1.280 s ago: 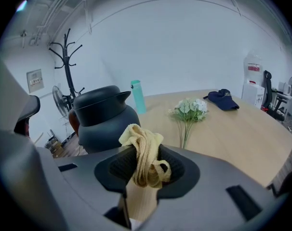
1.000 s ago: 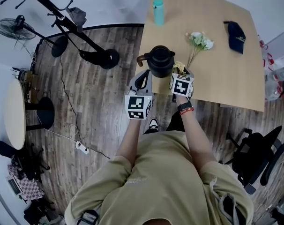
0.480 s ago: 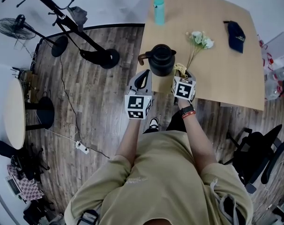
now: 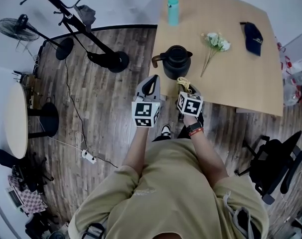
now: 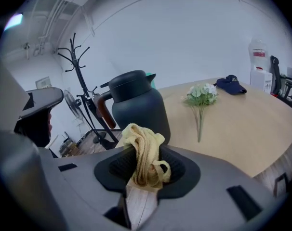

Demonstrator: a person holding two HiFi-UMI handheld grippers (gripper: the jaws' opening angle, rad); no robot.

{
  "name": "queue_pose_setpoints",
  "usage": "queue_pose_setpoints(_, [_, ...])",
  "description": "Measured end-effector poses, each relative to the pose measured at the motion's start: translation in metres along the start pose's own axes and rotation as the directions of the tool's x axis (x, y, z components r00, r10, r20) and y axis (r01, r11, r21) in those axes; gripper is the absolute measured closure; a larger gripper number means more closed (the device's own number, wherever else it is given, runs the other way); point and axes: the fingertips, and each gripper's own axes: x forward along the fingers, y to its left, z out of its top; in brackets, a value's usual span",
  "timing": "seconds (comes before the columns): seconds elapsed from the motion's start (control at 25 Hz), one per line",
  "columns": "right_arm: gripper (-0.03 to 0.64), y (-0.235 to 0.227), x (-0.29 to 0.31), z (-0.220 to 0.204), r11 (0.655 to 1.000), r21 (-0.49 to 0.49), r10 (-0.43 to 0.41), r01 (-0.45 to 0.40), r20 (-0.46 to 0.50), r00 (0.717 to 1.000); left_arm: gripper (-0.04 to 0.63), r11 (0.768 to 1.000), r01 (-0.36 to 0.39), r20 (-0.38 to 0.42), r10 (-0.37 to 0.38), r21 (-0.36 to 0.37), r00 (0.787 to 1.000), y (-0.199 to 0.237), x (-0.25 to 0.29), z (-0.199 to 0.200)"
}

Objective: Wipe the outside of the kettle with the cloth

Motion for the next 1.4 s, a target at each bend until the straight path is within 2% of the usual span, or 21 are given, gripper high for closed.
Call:
queue_pose_setpoints(0.2, [0.476, 0.041, 0.01, -0.009, 0.997, 0.008, 0.075, -0.075, -0.024, 0.997, 0.574, 1.0, -0.005, -0.002, 0.005, -0.011, 1.0, 0.009, -0.007, -0.001])
queue_pose_setpoints(0.44, [0.476, 0.073, 0.029, -0.007, 0.996, -0.019, 0.09, -0.091, -0.015, 0.996, 0.574, 0.999, -0.022, -0.014, 0.021, -0.024, 1.0, 0.02, -0.015, -0.007])
queue_pose_setpoints(0.64, [0.476, 0.086, 0.048, -0.006, 0.997, -0.024, 0.079, -0.08, -0.018, 0.997, 0.574, 0.998, -0.055, -0.018, 0.055, -0.037, 0.998, 0.038, -0.022, -0.011])
queue_pose_setpoints(0.84, [0.476, 0.089, 0.066, -0.004, 0.998, 0.015, 0.057, -0.057, -0.031, 0.998, 0.574, 0.996, -0.08, -0.022, 0.079, -0.046, 0.997, 0.05, -0.029, -0.015])
queue_pose_setpoints(1.24, [0.476, 0.098, 0.093, -0.003, 0.999, 0.022, 0.031, -0.03, -0.042, 0.999, 0.574, 0.993, -0.103, -0.03, 0.102, -0.056, 0.994, 0.068, -0.033, -0.018])
queue_pose_setpoints(1.4, [0.476, 0.094, 0.098, -0.001, 0.998, 0.06, 0.019, -0.016, -0.06, 0.998, 0.574, 0.992, -0.11, -0.039, 0.108, -0.059, 0.993, 0.072, -0.036, -0.022])
